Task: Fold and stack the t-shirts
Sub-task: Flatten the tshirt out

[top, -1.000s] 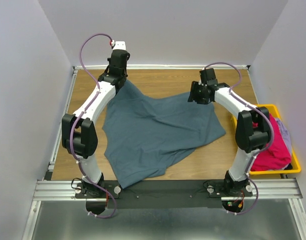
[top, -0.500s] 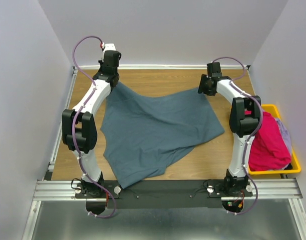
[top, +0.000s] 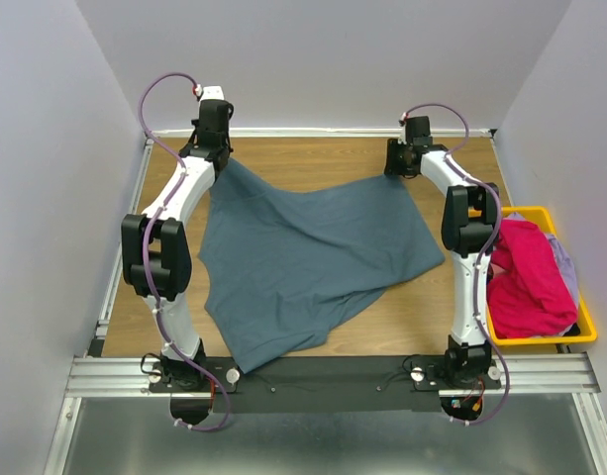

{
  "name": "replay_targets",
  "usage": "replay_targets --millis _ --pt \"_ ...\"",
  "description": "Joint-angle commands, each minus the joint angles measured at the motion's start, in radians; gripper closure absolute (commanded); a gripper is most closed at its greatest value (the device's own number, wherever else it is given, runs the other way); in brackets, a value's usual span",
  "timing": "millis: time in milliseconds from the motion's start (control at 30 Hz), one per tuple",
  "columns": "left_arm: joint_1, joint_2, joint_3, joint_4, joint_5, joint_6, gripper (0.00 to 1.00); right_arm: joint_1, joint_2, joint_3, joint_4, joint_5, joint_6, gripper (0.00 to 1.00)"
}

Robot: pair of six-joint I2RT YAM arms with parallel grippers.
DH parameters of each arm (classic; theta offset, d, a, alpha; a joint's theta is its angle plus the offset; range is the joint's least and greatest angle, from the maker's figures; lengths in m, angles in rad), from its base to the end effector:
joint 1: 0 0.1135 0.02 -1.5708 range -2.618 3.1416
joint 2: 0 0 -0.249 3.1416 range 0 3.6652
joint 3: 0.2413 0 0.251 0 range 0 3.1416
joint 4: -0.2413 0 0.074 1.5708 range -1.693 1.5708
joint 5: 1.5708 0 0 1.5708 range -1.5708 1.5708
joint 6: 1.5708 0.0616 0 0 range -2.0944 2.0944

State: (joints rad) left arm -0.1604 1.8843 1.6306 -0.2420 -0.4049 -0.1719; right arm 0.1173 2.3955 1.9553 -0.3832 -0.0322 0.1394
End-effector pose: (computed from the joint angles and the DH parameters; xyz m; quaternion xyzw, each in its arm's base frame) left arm 0.4606 -0.0499 0.2851 -0.1078 0.8408 0.0874 0.5232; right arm 0.5371 0.0653 0.1335 0.0044 0.9309 0.0616 0.3601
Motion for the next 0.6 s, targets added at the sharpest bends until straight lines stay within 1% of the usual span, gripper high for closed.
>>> replay_targets --millis 0,100,233,267,367,567 --pt "0.018 0.024 -0.001 0.026 0.043 -0.032 1.00 -0.002 0.062 0.047 0.000 -0.081 -0.021 0.44" --pt "0.024 0.029 -0.014 0.027 0.066 -0.047 1.00 -0.002 0.073 0.042 0.000 -0.120 -0.006 0.44" --pt "0.032 0.033 -0.031 0.029 0.080 -0.057 1.00 -0.001 0.042 -0.035 0.000 -0.152 0.006 0.45" --pt "0.035 0.032 -0.032 0.029 0.081 -0.058 1.00 -0.002 0.031 -0.076 0.000 -0.141 0.006 0.45" --pt "0.039 0.029 -0.041 0.029 0.087 -0.061 1.00 -0.001 0.002 -0.131 0.000 -0.109 -0.004 0.44" --pt "0.048 0.030 -0.046 0.030 0.101 -0.064 1.00 -0.002 -0.029 -0.176 -0.002 -0.081 -0.040 0.44"
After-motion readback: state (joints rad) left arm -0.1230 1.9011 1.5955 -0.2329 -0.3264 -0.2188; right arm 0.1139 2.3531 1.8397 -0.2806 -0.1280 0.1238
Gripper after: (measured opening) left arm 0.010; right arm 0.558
